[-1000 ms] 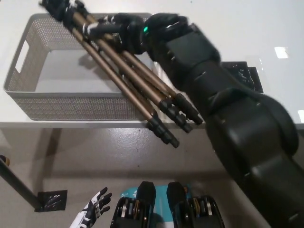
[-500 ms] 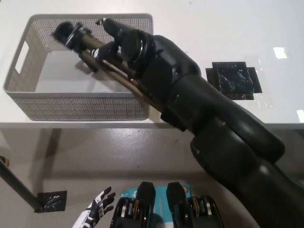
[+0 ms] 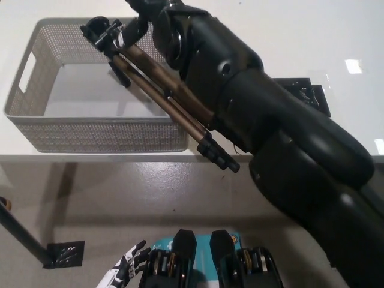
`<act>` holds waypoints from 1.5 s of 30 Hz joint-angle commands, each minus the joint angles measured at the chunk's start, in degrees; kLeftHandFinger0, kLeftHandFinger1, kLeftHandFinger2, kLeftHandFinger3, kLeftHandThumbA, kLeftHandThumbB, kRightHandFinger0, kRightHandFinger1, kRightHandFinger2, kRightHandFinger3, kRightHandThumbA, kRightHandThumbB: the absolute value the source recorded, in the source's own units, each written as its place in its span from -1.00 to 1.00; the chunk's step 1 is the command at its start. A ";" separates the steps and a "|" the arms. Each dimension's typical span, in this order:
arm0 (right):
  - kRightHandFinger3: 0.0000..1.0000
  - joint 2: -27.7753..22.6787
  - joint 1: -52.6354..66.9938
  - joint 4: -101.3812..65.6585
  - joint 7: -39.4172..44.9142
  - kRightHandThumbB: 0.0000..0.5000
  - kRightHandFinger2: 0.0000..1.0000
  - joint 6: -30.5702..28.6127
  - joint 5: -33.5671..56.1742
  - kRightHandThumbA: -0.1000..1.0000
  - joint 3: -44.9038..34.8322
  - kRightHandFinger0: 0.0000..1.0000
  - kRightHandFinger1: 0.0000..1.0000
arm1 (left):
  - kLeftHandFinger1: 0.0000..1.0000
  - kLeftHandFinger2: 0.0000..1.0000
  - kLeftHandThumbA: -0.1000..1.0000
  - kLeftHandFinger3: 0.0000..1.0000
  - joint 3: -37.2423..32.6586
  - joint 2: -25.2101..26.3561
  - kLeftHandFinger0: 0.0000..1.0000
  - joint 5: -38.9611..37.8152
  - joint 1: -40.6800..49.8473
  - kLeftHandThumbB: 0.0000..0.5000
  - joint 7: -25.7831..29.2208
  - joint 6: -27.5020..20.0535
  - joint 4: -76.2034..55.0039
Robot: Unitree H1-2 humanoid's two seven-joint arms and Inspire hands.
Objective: The robot uses its right hand to pick the tripod on the desk and places it into a rectangular container on the left.
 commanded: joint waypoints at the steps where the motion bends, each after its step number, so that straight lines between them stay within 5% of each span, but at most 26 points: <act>1: 1.00 -3.96 -8.03 -2.93 -1.46 0.76 1.00 -5.78 2.28 1.00 -5.44 1.00 1.00 | 1.00 1.00 1.00 1.00 0.07 0.67 1.00 0.67 0.08 -0.05 -0.09 -1.25 -1.00; 8: 1.00 -15.20 -6.90 -19.70 1.57 0.44 1.00 -6.09 6.38 1.00 -18.02 1.00 1.00 | 1.00 1.00 1.00 1.00 0.52 0.68 1.00 -0.38 -0.04 0.11 -0.25 -1.57 -0.84; 11: 1.00 -23.39 0.89 -41.29 6.31 0.65 1.00 -0.43 9.57 1.00 -24.22 1.00 1.00 | 1.00 1.00 1.00 1.00 0.62 0.69 1.00 -0.94 1.17 0.13 -0.47 -1.54 -1.03; 14: 1.00 -31.06 7.02 -57.79 9.79 0.44 1.00 1.68 11.58 1.00 -28.43 1.00 1.00 | 1.00 1.00 1.00 1.00 0.44 1.01 1.00 0.11 1.49 0.09 -0.20 -1.35 -1.49; 17: 1.00 -36.55 12.21 -70.21 11.23 0.52 1.00 4.39 15.15 1.00 -34.05 1.00 1.00 | 1.00 1.00 1.00 1.00 0.77 0.97 1.00 -0.72 0.65 0.13 -0.34 -1.08 -0.81; 19: 1.00 -38.00 15.72 -76.37 10.95 0.37 1.00 5.23 18.70 1.00 -38.07 1.00 1.00 | 1.00 1.00 1.00 1.00 1.03 0.83 1.00 -1.38 0.62 0.16 -0.40 -1.51 -0.39; 20: 1.00 -38.88 17.41 -78.24 10.74 0.05 1.00 4.86 19.91 1.00 -39.65 1.00 1.00 | 1.00 1.00 1.00 1.00 1.07 0.69 1.00 -1.52 0.47 0.15 -0.37 -1.72 -0.10; 22: 1.00 -40.46 23.34 -84.36 8.49 0.01 1.00 2.89 21.89 1.00 -44.21 1.00 1.00 | 1.00 1.00 1.00 1.00 1.09 0.74 1.00 -1.20 0.88 0.14 -0.22 -2.31 0.01; 25: 1.00 -40.27 33.18 -96.06 6.46 0.27 1.00 6.88 28.06 1.00 -51.44 1.00 1.00 | 1.00 1.00 1.00 1.00 1.03 0.71 1.00 -0.80 0.21 0.05 -0.10 -3.04 0.00; 28: 1.00 -40.06 41.33 -103.32 5.72 0.27 1.00 7.62 31.59 1.00 -54.41 1.00 1.00 | 1.00 1.00 1.00 1.00 1.29 0.78 1.00 -1.40 -0.30 0.07 -0.24 -2.82 0.32; 29: 1.00 -39.44 45.96 -106.77 4.85 0.46 1.00 7.28 32.88 1.00 -55.60 1.00 1.00 | 1.00 1.00 1.00 1.00 1.59 1.06 1.00 -1.71 -1.05 0.15 -0.32 -2.54 0.49; 32: 1.00 -37.00 55.69 -110.29 2.67 0.16 1.00 3.98 36.76 1.00 -57.38 1.00 1.00 | 1.00 1.00 1.00 1.00 1.74 0.52 1.00 -1.76 -2.27 0.21 0.09 -2.18 0.79; 36: 1.00 -29.48 65.03 -110.60 -1.59 0.36 1.00 -0.36 37.62 1.00 -56.59 1.00 1.00 | 1.00 1.00 1.00 1.00 1.67 -0.35 1.00 -1.57 -3.87 0.23 0.62 -1.98 1.22; 41: 1.00 -22.38 78.00 -108.95 0.44 0.10 1.00 -7.54 37.99 1.00 -49.61 1.00 1.00 | 1.00 1.00 1.00 1.00 1.51 -0.38 1.00 -1.15 -3.68 0.21 0.77 -2.02 0.68; 45: 1.00 -18.16 83.53 -105.75 2.71 0.19 1.00 -10.25 37.76 1.00 -45.24 1.00 1.00 | 1.00 1.00 1.00 1.00 1.60 -0.40 1.00 -1.07 -4.41 0.27 0.97 -1.07 0.25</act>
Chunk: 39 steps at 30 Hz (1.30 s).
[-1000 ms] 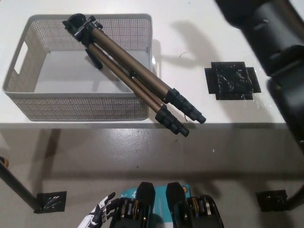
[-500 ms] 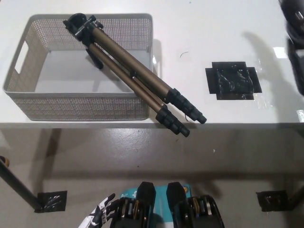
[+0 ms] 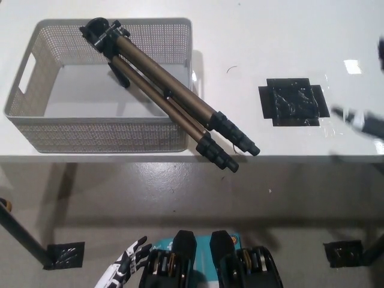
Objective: The robot uses its right hand to pick the tripod on the desk and places it into a rectangular container on the left.
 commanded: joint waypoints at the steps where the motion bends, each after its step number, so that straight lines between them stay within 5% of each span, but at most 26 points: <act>1: 1.00 6.95 12.67 -21.53 -0.40 0.23 1.00 -10.89 19.47 1.00 -2.73 1.00 1.00 | 1.00 1.00 1.00 1.00 1.67 -0.46 1.00 -1.54 -2.95 0.28 0.88 -0.97 -1.48; 7: 1.00 11.84 19.92 -16.53 4.04 0.07 1.00 -12.38 21.46 1.00 0.81 1.00 1.00 | 1.00 1.00 1.00 1.00 1.84 -0.30 1.00 -1.04 -4.30 0.27 1.02 -1.02 -1.45; 11: 1.00 12.94 24.56 -10.30 8.45 0.21 1.00 -15.14 20.04 1.00 4.69 1.00 1.00 | 1.00 1.00 1.00 1.00 1.93 -0.19 1.00 -0.41 -5.25 0.24 1.25 -0.58 -1.63; 13: 1.00 13.58 25.34 -9.23 9.08 0.16 1.00 -14.64 20.44 1.00 5.84 1.00 1.00 | 1.00 1.00 1.00 1.00 2.19 -0.29 1.00 -0.71 -5.96 0.24 1.28 -0.11 -1.73; 17: 1.00 14.23 25.83 -5.29 10.45 -0.25 1.00 -16.62 18.77 1.00 9.43 1.00 1.00 | 1.00 1.00 1.00 1.00 3.11 -0.54 1.00 -1.54 -7.37 0.34 1.15 -0.53 -0.63; 21: 1.00 14.83 26.35 -3.04 10.90 -0.18 1.00 -16.20 19.93 1.00 10.65 1.00 1.00 | 1.00 1.00 1.00 1.00 3.21 -0.69 1.00 -0.26 -7.11 0.27 1.42 -1.20 -0.15; 26: 1.00 15.46 25.75 3.38 12.46 -0.39 1.00 -16.54 20.09 1.00 12.45 1.00 1.00 | 1.00 1.00 1.00 1.00 3.24 -0.73 1.00 -0.81 -6.79 0.24 1.04 -0.98 -0.63; 39: 1.00 14.79 21.16 15.69 14.01 -0.06 1.00 -15.55 21.88 1.00 11.27 1.00 1.00 | 1.00 1.00 1.00 1.00 3.44 -0.92 1.00 -0.52 -8.45 0.28 1.34 -0.25 -0.71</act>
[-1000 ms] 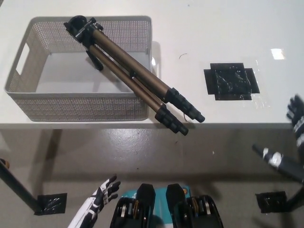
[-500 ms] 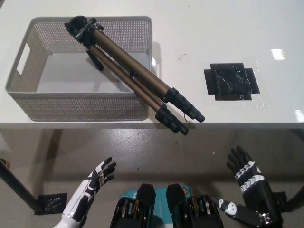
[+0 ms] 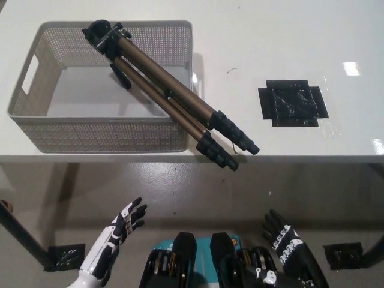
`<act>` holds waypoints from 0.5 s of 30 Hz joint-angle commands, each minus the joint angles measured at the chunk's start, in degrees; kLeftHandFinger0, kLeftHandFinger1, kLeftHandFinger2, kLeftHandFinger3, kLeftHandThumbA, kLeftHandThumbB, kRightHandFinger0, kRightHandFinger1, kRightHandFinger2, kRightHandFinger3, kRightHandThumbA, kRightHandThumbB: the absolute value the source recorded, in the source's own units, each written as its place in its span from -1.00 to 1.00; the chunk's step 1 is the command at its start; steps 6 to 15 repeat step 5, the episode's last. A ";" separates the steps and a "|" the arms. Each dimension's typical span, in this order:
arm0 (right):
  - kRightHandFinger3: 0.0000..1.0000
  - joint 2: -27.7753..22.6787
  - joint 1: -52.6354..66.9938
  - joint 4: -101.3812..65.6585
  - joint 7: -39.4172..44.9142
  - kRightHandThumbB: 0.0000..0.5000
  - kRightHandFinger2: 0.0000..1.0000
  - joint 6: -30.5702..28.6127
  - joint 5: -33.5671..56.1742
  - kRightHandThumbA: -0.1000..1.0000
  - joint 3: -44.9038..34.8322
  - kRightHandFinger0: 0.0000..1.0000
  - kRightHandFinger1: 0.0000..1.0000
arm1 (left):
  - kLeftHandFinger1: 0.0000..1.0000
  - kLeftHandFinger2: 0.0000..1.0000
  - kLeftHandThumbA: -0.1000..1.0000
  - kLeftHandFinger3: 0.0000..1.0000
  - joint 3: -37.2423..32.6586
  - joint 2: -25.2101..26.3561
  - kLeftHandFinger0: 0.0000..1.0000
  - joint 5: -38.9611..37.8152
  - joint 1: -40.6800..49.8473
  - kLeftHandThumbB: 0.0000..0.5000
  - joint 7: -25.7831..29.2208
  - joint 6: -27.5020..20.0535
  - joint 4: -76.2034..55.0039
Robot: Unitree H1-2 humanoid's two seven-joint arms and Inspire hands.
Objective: The robot uses its right hand to pick the tripod on the desk and places it into a rectangular container on the left.
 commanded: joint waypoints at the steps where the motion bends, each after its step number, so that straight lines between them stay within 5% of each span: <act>1: 1.00 0.14 -1.59 0.72 2.15 -0.08 1.00 -1.48 2.59 1.00 -1.22 1.00 1.00 | 1.00 1.00 1.00 1.00 0.35 -0.19 1.00 -0.09 -1.27 0.33 0.67 -0.50 -0.73; 15: 1.00 0.31 -1.40 0.60 1.92 -0.10 1.00 -0.71 2.11 1.00 -1.25 1.00 1.00 | 1.00 1.00 1.00 1.00 0.18 0.11 1.00 0.77 -1.14 0.26 0.68 -2.24 0.11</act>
